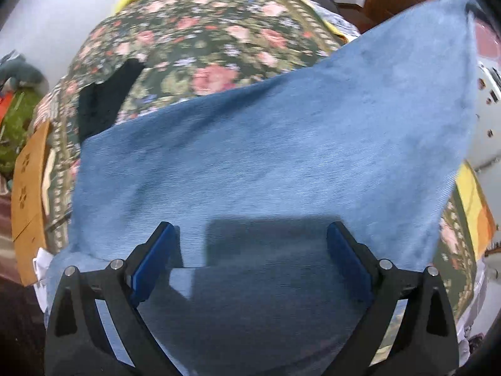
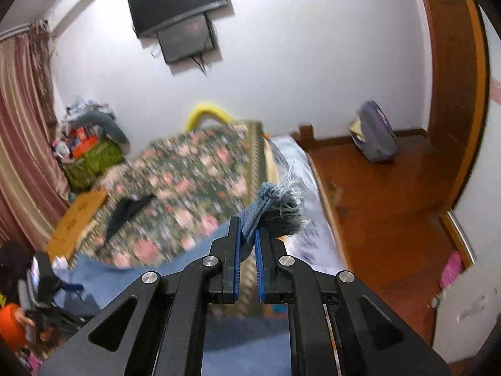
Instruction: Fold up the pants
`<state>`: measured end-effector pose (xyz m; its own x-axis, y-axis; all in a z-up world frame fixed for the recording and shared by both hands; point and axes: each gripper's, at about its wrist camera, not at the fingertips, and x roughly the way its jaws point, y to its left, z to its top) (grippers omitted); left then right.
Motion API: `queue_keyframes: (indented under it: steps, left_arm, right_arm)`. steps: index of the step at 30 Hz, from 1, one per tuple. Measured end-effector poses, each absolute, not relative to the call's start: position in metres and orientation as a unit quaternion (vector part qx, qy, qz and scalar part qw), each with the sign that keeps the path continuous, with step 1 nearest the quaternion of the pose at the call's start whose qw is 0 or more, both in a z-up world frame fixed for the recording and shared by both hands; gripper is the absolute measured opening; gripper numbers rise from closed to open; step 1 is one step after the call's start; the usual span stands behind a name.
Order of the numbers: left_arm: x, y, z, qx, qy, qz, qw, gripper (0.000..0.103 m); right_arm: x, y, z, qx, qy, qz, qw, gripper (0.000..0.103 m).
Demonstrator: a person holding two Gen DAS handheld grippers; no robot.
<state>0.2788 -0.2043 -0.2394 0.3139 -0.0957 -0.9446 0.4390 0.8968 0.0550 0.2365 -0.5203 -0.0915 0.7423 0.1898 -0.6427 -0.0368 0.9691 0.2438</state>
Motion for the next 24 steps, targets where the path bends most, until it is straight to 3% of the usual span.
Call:
queue_keyframes:
  steps: [14, 21, 24]
  left_arm:
    - [0.26, -0.216, -0.242, 0.161, 0.534, -0.179, 0.811, 0.098]
    - [0.256, -0.197, -0.229, 0.136, 0.513, -0.171, 0.83, 0.098]
    - [0.254, -0.171, -0.211, 0.112, 0.493, -0.158, 0.848, 0.098]
  right_arm:
    - [0.167, -0.556, -0.238, 0.198, 0.489, 0.005, 0.85, 0.007]
    - [0.153, -0.547, -0.232, 0.164, 0.516, -0.023, 0.84, 0.01]
    - [0.151, -0.533, -0.205, 0.143, 0.498, -0.016, 0.855, 0.021]
